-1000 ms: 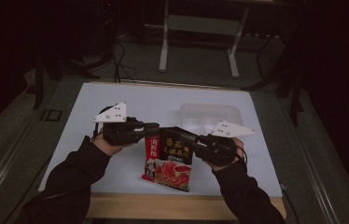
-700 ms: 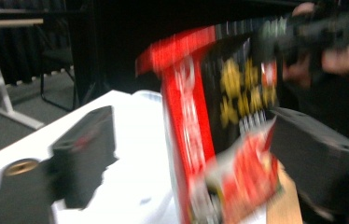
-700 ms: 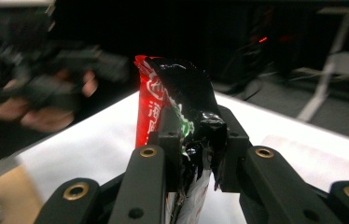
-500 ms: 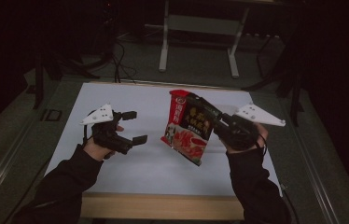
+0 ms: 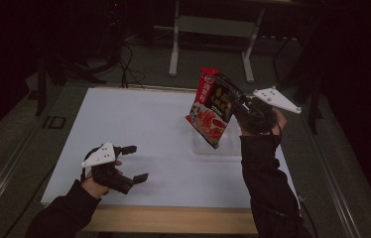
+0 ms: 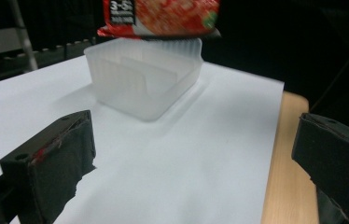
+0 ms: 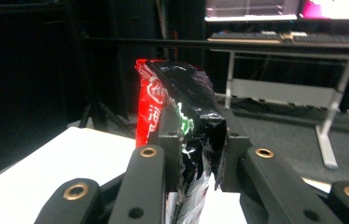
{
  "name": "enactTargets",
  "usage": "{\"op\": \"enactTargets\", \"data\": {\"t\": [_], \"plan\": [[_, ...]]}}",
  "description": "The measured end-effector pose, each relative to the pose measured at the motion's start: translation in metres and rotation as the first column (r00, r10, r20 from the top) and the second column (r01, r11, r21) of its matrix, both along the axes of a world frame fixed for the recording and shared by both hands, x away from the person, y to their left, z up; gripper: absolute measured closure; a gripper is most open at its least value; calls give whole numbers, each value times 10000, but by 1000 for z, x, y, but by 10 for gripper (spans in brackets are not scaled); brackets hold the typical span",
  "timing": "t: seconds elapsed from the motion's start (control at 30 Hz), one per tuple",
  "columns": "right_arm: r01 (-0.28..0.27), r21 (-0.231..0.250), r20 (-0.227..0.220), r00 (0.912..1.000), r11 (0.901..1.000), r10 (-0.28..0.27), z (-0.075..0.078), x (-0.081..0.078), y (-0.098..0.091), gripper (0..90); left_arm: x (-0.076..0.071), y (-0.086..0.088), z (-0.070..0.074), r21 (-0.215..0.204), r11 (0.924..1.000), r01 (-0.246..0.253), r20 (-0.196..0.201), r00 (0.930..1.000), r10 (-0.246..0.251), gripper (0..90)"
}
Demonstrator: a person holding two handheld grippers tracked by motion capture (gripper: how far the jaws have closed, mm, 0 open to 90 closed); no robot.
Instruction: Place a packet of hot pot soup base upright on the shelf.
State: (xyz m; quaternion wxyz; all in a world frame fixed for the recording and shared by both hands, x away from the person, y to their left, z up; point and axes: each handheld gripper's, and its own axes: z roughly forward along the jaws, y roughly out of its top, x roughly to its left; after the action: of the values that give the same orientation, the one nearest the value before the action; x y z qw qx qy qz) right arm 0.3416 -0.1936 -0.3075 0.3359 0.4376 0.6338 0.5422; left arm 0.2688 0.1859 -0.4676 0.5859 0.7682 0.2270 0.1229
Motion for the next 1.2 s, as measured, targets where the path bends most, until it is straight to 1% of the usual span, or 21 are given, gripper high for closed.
{"op": "enactTargets", "data": {"t": [0.07,0.13,0.17,0.23,0.27,0.33,0.37,0.47,0.5,0.6,0.7,0.93,1.0,1.07,1.2], "plan": [[267,-206,-32,9996,9994,-267,-4,7,1,762,-4,2,-5,-37,9999,-115,15,9999,116,2],[607,-233,-128,9981,9979,-610,-10,13,2,762,-5,3,-9,-74,9995,-293,64,9995,293,2],[782,-370,-81,9969,9962,-786,-13,15,3,762,-5,4,-11,-140,9993,-338,10,9994,338,2],[1017,-381,-119,9947,9941,-1023,-19,20,4,762,-3,6,-15,-303,9984,-470,-77,9989,468,2],[1192,-466,-143,9927,9918,-1200,-22,23,5,763,-2,7,-16,-282,9983,-519,-124,9986,515,2],[1323,-445,-246,9907,9902,-1335,-29,29,7,762,-1,8,-19,-409,9976,-550,-173,9984,543,2],[1418,-473,-285,9893,9888,-1432,-32,32,8,762,0,9,-19,-367,9975,-597,-173,9981,591,2],[1490,-282,-499,9874,9884,-1503,-44,40,10,762,0,10,-21,-257,9976,-641,-170,9978,636,2],[1457,-196,-606,9873,9891,-1466,-49,43,10,761,0,10,-22,-230,9980,-588,-196,9981,583,2],[1437,-90,-960,9849,9896,-1439,-60,48,9,760,-1,10,-23,-69,9983,-585,-103,9982,584,2],[1502,164,-1195,9819,9885,-1472,-69,51,7,759,0,10,-24,-133,9983,-572,-101,9983,571,2],[1522,210,-1270,9807,9881,-1484,-83,56,7,758,0,10,-26,-104,9980,-629,-172,9979,627,2],[1473,126,-1309,9808,9890,-1444,-87,57,9,758,1,10,-26,-140,9981,-600,-176,9981,598,2],[1385,-61,-1240,9826,9903,-1382,-90,57,12,758,1,10,-27,-128,9982,-578,-172,9982,575,2],[1317,-103,-1143,9846,9912,-1320,-93,55,15,754,1,10,-28,-121,9984,-550,-187,9983,548,2]]}}
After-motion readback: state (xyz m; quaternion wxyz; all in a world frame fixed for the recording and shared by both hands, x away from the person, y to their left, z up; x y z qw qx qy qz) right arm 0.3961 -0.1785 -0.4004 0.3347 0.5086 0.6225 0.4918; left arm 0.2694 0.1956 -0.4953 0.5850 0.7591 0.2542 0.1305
